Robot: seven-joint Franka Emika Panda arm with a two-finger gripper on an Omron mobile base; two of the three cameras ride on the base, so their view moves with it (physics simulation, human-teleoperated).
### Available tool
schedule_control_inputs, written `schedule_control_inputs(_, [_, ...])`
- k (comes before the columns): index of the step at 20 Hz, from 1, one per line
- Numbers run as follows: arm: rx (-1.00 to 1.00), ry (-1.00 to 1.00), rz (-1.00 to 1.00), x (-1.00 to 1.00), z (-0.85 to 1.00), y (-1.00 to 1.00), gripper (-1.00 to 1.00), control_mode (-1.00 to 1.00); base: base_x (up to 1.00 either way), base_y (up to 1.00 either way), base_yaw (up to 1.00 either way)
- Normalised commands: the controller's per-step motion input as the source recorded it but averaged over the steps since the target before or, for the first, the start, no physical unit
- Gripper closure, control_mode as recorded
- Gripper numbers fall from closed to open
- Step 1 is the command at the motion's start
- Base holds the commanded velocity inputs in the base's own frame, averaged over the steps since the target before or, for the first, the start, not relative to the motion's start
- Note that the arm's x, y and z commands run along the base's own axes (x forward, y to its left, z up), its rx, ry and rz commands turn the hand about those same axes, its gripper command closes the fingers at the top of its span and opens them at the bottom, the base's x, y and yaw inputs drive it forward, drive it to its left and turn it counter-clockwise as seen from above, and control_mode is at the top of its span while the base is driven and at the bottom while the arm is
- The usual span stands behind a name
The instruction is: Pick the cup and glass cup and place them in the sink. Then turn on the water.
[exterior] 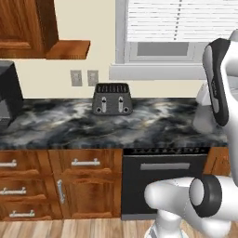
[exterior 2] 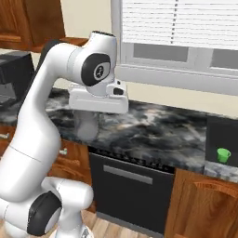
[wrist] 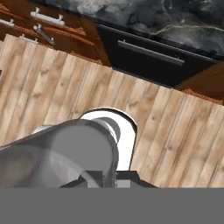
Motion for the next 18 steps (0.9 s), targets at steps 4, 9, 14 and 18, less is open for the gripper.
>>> schedule_control_inputs(4, [0.0, 0.0, 0.0, 0.0, 0.0, 0.0, 1.0, 1.0, -0.01, -0.99, -0.46])
schedule_control_inputs(9, [0.0, 0.0, 0.0, 0.0, 0.0, 0.0, 1.0, 1.0, 0.02, -0.58, -0.41])
schedule_control_inputs(14, [0.0, 0.0, 0.0, 0.0, 0.0, 0.0, 1.0, 1.0, 0.16, -0.26, -0.11])
schedule_control_inputs(18, [0.0, 0.0, 0.0, 0.0, 0.0, 0.0, 1.0, 1.0, 0.15, 0.16, 0.09])
